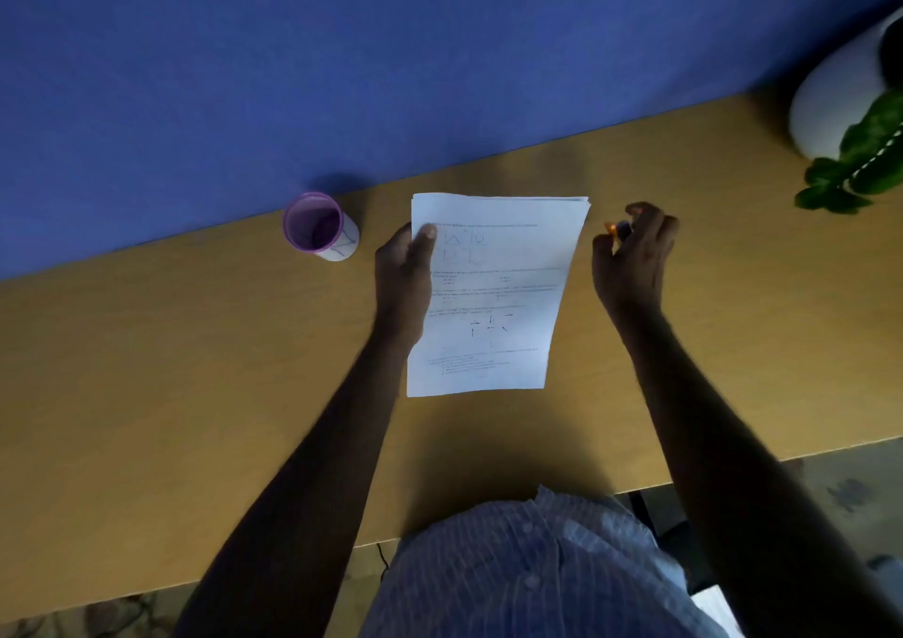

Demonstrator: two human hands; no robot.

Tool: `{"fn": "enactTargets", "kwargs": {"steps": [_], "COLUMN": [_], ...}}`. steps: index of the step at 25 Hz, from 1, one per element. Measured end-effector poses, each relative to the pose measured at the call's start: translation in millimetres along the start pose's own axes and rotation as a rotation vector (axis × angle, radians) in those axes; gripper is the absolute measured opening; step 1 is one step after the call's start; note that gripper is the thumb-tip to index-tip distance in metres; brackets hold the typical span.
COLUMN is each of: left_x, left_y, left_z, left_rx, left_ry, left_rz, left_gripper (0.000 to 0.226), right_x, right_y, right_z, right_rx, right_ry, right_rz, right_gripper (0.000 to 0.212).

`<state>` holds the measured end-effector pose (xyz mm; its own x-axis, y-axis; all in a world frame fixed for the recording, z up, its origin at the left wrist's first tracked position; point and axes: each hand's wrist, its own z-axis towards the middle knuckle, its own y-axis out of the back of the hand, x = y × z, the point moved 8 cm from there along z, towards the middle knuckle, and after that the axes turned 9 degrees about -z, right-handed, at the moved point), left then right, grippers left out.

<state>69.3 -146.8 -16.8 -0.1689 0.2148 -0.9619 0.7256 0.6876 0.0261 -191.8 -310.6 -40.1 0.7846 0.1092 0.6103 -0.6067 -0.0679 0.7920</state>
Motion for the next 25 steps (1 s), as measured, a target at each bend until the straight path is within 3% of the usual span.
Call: {"fn": "enactTargets", "kwargs": {"steps": [4,9,12,13,15,17,19,21,25], "left_x": [-3.5,-2.3,-1.7,-1.4,2.6,10.6,19.7,28.9,41.9], "left_y": [8.9,14.0,16.9,18.5,21.3,23.0,25.1,28.1,28.4], "left_z": [-2.9,-3.9,-0.8,0.7,4.6,7.5,6.8,3.5,-7.1], "left_rx": [-0.002,-0.028,-0.094,-0.131,-0.180,-0.190,-0.217,-0.266,-0.221], "left_ry": [0.000,0.071,0.142,0.169,0.216,0.262,0.306,0.325,0.310], "left_rz": [-0.050,-0.144,-0.317,-0.406,-0.579,-0.707,-0.764,-0.778,-0.889], "left_gripper": [0.019,0.017,0.016,0.018,0.030,0.042,0.041,0.038,0.048], "right_x": [-60.7,-81.5,-71.3,-65.4,-62.5,-41.3,-24.1,-2.9,36.3], "right_y": [-37.3,-44.2,-34.6,-29.0,-25.2,-36.1,-33.8,-25.0,-6.3], "right_z": [-30.2,-40.6,-41.1,-41.1,-49.7,-75.4,-93.4,-98.0,-82.1], "right_rx": [0.192,0.265,0.264,0.220,0.225,0.459,0.587,0.641,0.587], "right_ry": [-0.112,-0.228,-0.241,-0.230,-0.390,-0.661,-0.798,-0.702,-0.218], "right_rz": [-0.191,-0.254,-0.214,-0.105,0.420,1.061,1.320,1.388,1.044], "right_gripper": [0.046,0.057,0.066,0.061,0.042,0.062,0.087,0.094,0.041]}}
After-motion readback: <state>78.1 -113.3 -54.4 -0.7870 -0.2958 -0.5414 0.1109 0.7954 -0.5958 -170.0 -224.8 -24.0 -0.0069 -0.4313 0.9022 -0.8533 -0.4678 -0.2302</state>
